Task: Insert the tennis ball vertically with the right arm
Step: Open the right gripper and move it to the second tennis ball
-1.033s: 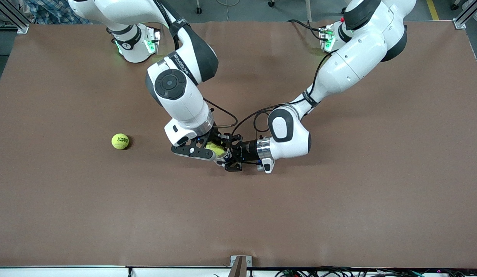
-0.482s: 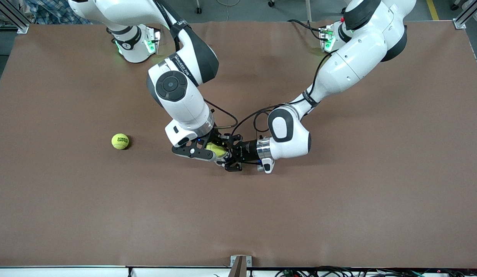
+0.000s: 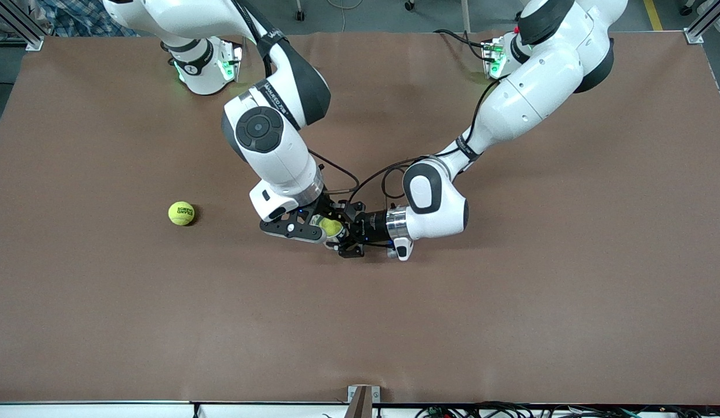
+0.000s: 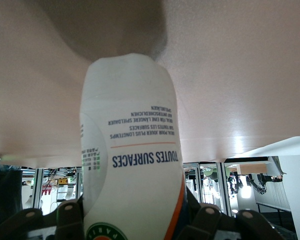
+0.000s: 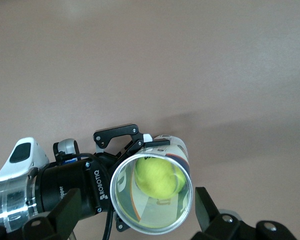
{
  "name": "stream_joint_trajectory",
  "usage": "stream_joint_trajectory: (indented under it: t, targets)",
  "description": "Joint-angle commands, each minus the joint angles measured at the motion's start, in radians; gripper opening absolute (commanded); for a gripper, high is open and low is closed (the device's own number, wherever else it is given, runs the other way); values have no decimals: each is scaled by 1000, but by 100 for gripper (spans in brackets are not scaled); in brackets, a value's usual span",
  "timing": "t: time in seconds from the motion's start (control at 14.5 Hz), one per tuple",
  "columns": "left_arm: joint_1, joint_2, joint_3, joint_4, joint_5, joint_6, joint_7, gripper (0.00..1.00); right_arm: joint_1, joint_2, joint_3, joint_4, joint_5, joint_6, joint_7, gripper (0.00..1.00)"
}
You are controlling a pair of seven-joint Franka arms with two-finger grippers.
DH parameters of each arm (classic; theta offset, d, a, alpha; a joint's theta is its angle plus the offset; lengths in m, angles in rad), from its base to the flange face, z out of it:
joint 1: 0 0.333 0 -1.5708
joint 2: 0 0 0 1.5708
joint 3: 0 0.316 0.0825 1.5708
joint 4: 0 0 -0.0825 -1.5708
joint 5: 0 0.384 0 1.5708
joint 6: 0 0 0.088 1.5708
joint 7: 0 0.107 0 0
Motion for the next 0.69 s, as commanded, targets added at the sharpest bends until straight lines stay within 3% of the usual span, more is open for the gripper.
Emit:
stream_joint_trajectory:
  t: [0.0,0.34,0.62]
  targets:
    - [-3,-6,-1,-1,-26,-6,30,66,-26,-13,-7,12,-26,-79,-32,100]
    - [-3,-3,-1,0,-20,-6,32,75,-163,-73,-7,-20,-80,-355,-277,100]
    - [-4,-3,-1,0,-14,-6,32,77,-325,-185,-7,-219,-80,-342,-471,100]
